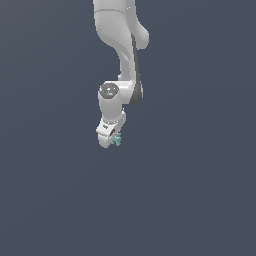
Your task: Pick up the object and move it to a goal position.
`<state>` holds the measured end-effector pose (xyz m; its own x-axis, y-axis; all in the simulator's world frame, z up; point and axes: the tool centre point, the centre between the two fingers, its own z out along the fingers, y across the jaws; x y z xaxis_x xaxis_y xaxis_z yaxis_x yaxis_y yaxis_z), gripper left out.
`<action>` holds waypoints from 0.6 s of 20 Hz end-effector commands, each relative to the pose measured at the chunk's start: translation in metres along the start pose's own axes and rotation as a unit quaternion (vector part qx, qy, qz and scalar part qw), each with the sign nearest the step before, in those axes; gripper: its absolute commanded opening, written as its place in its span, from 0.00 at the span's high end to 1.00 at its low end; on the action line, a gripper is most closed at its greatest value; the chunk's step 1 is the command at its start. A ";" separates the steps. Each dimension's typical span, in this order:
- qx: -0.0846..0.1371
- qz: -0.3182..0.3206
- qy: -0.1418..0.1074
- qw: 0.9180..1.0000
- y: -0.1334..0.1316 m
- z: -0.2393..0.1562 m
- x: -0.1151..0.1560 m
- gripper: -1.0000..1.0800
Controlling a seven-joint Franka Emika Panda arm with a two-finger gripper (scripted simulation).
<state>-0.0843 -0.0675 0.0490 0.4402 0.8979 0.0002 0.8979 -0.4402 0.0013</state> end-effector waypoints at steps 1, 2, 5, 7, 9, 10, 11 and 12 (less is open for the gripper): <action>0.001 0.000 0.000 1.000 -0.001 0.001 0.000 1.00; 0.000 0.000 0.000 1.000 0.000 0.000 0.000 1.00; 0.000 0.000 0.000 1.000 0.002 -0.002 -0.001 1.00; 0.000 0.000 0.000 1.000 0.006 -0.005 -0.003 1.00; 0.000 0.000 0.000 1.000 0.011 -0.009 -0.006 1.00; 0.000 0.000 0.000 1.000 0.014 -0.012 -0.007 1.00; 0.000 0.000 0.000 1.000 0.018 -0.015 -0.009 1.00; 0.000 0.000 0.000 1.000 0.023 -0.019 -0.012 1.00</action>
<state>-0.0731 -0.0822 0.0630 0.4391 0.8984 0.0003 0.8984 -0.4391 0.0003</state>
